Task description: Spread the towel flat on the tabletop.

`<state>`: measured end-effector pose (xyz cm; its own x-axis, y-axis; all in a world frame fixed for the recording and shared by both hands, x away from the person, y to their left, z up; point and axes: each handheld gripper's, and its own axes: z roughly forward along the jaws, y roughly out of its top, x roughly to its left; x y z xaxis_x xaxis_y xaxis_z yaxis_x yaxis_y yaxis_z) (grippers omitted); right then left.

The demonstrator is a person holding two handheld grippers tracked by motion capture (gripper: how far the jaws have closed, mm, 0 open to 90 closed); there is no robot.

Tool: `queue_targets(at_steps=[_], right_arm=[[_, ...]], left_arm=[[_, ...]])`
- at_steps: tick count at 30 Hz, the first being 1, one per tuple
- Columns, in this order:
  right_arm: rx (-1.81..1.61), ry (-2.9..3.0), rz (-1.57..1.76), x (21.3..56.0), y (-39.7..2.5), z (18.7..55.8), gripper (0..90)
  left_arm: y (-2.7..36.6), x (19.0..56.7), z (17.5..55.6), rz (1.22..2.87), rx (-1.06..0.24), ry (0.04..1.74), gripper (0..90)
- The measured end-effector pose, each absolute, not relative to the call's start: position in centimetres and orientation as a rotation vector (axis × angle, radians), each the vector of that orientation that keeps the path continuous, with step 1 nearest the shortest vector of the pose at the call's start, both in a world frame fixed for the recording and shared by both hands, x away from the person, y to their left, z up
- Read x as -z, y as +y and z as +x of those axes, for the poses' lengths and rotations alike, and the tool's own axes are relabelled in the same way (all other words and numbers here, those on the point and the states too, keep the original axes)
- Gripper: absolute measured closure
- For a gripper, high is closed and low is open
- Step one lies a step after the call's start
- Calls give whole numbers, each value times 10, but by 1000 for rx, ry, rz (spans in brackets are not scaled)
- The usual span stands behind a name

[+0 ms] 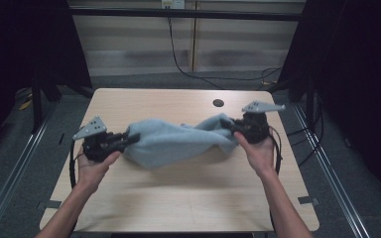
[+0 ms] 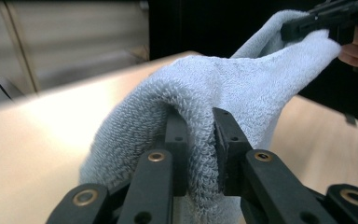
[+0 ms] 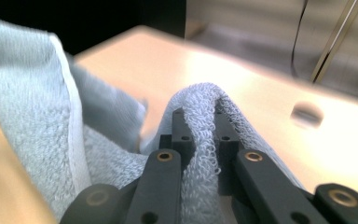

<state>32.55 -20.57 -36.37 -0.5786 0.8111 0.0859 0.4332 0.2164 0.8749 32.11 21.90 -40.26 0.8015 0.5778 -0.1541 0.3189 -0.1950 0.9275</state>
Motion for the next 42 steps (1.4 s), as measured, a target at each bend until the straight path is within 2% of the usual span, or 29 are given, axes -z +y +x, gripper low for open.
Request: queue_targets(at_steps=[5,8,17,20,23,25,28,32,34,36,40,42], right_arm=[[-1268,2214,1176,409,-206,294,837],[-1238,2268,1176,425,-205,279,834],[-1123,2422,1237,480,-201,240,800],[-1106,2448,1249,484,-203,233,744],[-1160,2442,1232,478,-207,227,617],[-1213,2405,1233,467,-213,225,567],[-1280,2341,1217,451,-221,228,499],[-1295,2320,1204,445,-221,243,496],[-1285,2337,1193,448,-212,267,490],[-1295,2343,1189,452,-205,284,467],[-1314,2356,1201,458,-188,316,415],[-1305,2361,1178,461,-178,329,391]], left_arm=[[221,439,294,1861,-184,691,776],[223,460,281,1895,-137,714,768],[219,490,249,2070,-26,715,750],[220,489,245,2065,-12,716,714],[226,482,245,2022,-24,717,666],[232,471,250,1968,-43,710,646],[234,459,257,1920,-78,712,616],[232,448,271,1882,-126,722,592],[225,444,293,1870,-142,756,557],[217,449,309,1880,-167,796,517],[202,464,329,1925,-123,810,464],[188,481,332,2014,-99,756,455]])
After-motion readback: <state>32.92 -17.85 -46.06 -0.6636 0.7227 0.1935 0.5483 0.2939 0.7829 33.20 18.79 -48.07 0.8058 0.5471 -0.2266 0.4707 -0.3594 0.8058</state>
